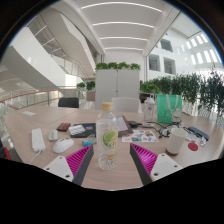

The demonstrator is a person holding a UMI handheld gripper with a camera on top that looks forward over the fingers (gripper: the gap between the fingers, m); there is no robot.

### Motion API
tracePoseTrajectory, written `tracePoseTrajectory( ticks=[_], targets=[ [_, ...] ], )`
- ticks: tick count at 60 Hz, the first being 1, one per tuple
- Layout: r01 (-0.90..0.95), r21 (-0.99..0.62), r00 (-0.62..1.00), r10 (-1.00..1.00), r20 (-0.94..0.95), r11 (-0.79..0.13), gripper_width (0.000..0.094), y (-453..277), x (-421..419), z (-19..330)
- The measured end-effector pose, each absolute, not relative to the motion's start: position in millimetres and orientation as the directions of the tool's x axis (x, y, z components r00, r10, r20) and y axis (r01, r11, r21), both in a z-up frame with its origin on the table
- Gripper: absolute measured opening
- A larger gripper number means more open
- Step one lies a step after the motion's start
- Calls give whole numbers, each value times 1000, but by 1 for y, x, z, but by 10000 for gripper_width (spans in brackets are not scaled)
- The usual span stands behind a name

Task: Pour water

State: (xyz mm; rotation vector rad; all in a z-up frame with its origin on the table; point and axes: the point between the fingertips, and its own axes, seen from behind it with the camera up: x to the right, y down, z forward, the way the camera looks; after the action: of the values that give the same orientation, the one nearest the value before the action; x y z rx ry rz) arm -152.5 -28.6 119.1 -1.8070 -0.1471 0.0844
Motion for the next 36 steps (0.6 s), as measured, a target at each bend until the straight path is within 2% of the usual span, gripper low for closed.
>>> tracePoseTrajectory(
  ticks=[14,16,19,26,36],
  targets=[
    [43,-976,984,176,5,-213,814,71,-180,91],
    [44,-976,983,181,5,-213,764,80,-184,88],
    [45,-969,980,197,-4,-241,553,84,-187,76],
    [44,-983,985,171,14,-177,518,89,-182,82],
    [27,-971,981,191,-20,-238,379,93,-183,75]
  ],
)
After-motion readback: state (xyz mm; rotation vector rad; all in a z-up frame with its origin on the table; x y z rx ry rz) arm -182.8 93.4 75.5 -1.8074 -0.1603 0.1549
